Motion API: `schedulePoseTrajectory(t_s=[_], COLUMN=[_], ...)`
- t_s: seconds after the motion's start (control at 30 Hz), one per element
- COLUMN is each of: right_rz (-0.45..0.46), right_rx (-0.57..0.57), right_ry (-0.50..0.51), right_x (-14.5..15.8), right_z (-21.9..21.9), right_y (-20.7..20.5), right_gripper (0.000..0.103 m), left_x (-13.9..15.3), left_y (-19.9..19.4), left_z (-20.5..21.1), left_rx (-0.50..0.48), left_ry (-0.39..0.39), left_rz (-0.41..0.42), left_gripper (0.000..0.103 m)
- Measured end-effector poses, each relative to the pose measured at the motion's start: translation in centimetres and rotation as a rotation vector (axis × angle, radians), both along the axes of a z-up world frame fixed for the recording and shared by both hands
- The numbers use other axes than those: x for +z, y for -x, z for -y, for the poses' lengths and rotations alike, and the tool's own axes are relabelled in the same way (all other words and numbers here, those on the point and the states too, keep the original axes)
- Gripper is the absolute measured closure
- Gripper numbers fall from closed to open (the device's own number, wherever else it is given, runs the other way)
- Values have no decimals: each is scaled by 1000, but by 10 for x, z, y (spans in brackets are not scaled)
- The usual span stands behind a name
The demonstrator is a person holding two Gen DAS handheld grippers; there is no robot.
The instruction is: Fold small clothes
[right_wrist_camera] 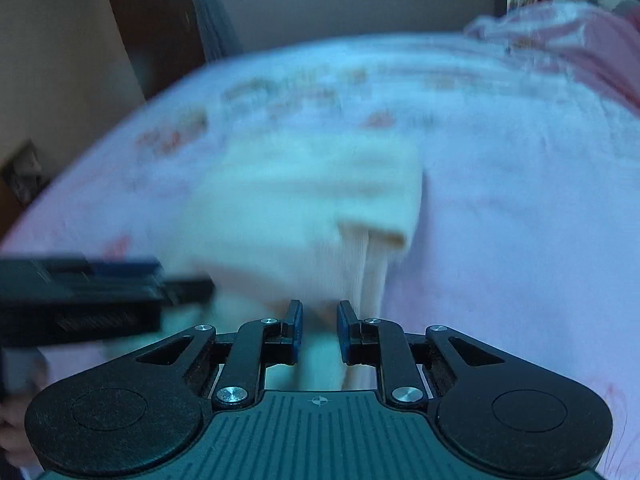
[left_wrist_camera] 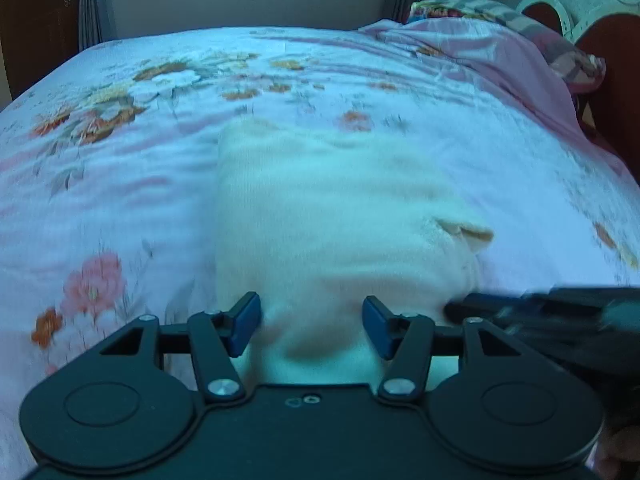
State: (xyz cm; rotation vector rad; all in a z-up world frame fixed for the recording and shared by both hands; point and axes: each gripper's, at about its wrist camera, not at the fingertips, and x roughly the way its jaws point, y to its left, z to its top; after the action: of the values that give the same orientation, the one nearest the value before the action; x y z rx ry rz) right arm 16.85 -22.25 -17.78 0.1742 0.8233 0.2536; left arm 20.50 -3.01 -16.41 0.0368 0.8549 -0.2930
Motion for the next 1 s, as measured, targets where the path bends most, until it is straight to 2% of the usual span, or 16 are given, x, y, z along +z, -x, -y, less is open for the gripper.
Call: schedulePoseTrajectory(t_s=[0.07,0.17,0.27,0.37,0.47,0.53,0.63,0.67,0.7,0.73,0.8,1.0], right_rz=[8,41,59,75,89,102,140,152,165,181,226,281], right_rx=[-12,-26,-50,-40,-34,-44,-45,-42,-39,-40,-39,-45], right_ry=[1,-32,-100,-115,-123,-129,-135,-129,-122,-117,-114,-151], right_x=[2,22,39,54,66,75,90,95,100,104,113,131], right_z=[0,4,11,12,12,13,18,18,19,19,19,21], right_y=[3,15,30,50,71,86,115,125,134,144,166,215], right_gripper=[85,85,85,85,85,85,84,82,69,51,40,39], left_x=[6,19,32,47,64,77,95,101,106,110,118,134], left_y=[4,15,29,45,64,80,108,117,124,131,145,195], left_z=[-1,-8,-12,-13,-13,-11,-11,-11,-11,-12,-12,-4], left_rx=[12,47,77,94,122,138,158,169,171,166,156,139], left_ry=[5,31,26,15,-10,-44,-73,-86,-88,-83,-90,-179], left_rz=[-18,-21,-6,20,57,98,168,180,179,176,189,281], left_gripper=[49,47,40,33,21,8,2,2,2,1,1,1])
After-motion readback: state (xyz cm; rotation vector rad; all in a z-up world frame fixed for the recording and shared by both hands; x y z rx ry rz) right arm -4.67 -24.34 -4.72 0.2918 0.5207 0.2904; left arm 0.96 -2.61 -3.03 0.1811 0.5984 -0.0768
